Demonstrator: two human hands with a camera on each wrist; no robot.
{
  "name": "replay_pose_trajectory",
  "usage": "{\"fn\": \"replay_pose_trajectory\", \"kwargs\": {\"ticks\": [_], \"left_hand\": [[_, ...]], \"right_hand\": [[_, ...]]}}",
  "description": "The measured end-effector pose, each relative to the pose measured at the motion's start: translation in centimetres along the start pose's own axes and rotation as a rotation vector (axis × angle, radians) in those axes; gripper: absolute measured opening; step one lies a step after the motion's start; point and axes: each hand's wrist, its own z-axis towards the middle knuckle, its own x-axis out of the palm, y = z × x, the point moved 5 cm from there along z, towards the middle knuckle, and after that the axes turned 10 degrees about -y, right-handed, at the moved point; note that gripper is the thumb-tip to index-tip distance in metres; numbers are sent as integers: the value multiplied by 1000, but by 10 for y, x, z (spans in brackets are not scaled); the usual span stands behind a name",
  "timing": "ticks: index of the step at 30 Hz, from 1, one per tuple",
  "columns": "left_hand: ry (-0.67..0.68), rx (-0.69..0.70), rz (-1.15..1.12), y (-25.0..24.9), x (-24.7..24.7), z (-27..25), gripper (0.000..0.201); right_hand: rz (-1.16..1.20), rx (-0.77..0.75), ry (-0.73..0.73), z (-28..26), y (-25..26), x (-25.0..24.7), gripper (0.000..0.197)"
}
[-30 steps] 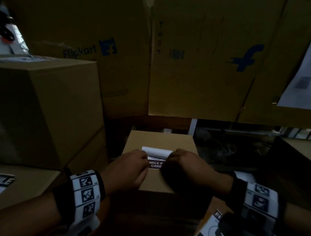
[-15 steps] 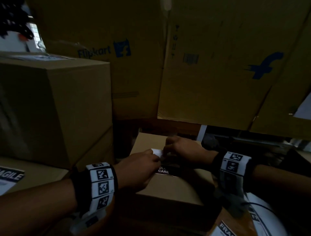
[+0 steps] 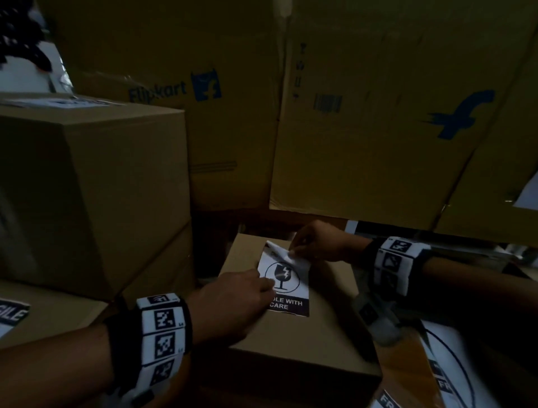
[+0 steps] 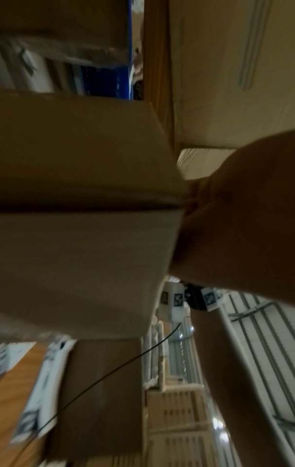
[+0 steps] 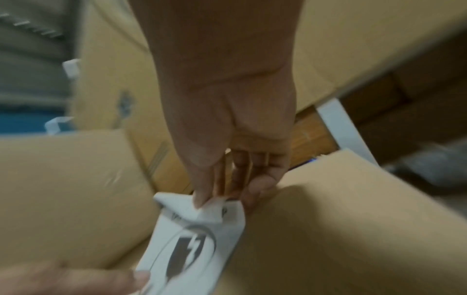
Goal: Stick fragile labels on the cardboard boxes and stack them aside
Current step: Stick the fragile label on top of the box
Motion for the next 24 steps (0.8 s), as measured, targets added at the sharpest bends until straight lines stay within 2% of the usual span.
{"fn": "replay_pose_trajectory", "kwargs": {"ticks": [4, 9, 15, 17, 19, 21, 22, 24], "left_hand": [[13, -44, -158, 12, -8, 14, 44], [75, -61, -198, 21, -4, 43, 26], [136, -108, -205, 22, 7, 41, 37], [162, -99, -198, 22, 9, 41, 43], [199, -50, -121, 22, 14, 43, 47], [225, -23, -57, 22, 17, 45, 50], [237, -26, -44, 22, 19, 46, 51], [266, -23, -29, 22, 19, 47, 54]], "right_hand": [[216, 193, 81, 11, -15, 4, 18], [201, 257, 201, 22, -16, 4, 28], [242, 315, 261, 32, -24, 0, 21], [277, 337, 254, 32, -26, 2, 24], [358, 368, 198, 32, -27, 1, 34], [417, 351, 56, 31, -26, -7, 30], [343, 286, -53, 27, -24, -14, 25], [22, 40, -200, 8, -8, -27, 18]]}}
